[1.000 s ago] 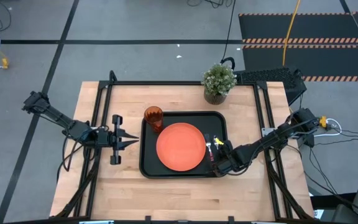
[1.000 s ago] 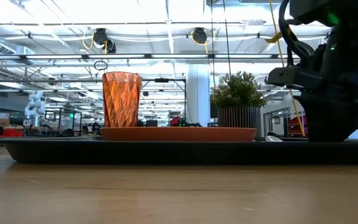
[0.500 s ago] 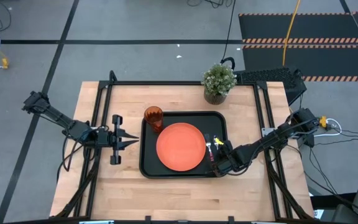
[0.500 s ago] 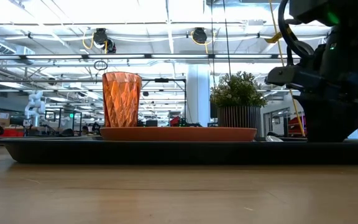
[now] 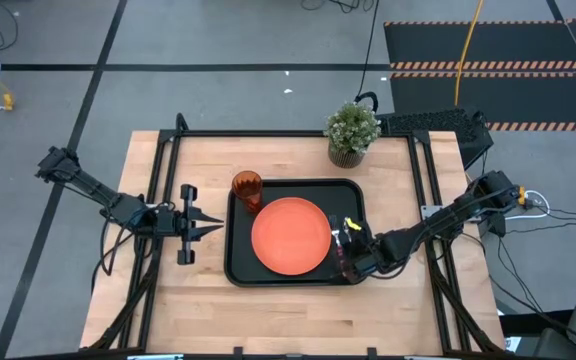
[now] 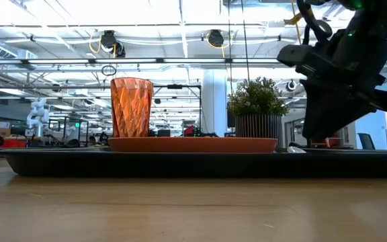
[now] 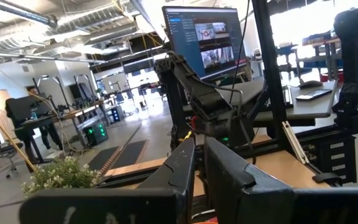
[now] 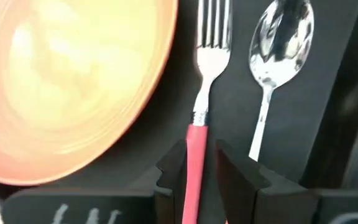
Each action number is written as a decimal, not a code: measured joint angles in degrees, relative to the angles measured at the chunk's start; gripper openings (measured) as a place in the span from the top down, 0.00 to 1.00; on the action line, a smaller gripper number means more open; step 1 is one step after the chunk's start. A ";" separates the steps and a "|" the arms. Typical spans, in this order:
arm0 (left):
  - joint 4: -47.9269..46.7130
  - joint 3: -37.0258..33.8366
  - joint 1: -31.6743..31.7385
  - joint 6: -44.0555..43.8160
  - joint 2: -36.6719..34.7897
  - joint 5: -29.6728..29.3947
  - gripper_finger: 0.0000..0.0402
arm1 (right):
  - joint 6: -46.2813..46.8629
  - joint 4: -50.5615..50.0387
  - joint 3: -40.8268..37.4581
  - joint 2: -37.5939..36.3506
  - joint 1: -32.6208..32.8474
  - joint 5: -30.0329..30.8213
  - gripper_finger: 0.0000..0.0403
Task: Pick and place plate/cup/fork/spoon on tray
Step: Adjust the orange plate on the black serving tray
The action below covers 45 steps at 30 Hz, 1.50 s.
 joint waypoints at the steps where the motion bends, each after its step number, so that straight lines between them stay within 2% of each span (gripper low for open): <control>1: 0.02 0.00 0.00 -0.01 0.00 0.00 0.90 | -0.34 0.42 0.00 0.15 0.00 -0.03 0.82; 10: 0.15 0.00 0.00 -0.17 -0.02 0.00 0.90 | -3.26 3.05 0.00 1.32 -0.91 0.03 0.82; 15: 0.15 0.00 0.00 -0.20 0.00 0.00 0.90 | -8.55 5.83 0.00 3.82 -2.64 -2.62 0.82; 29: -0.25 0.00 0.00 -0.26 0.00 0.00 0.90 | -11.73 5.81 0.00 4.04 -3.76 -1.32 0.82; 45: -0.26 0.00 0.00 -0.27 -0.02 0.00 0.90 | -19.43 6.66 0.00 4.04 -3.78 0.19 0.82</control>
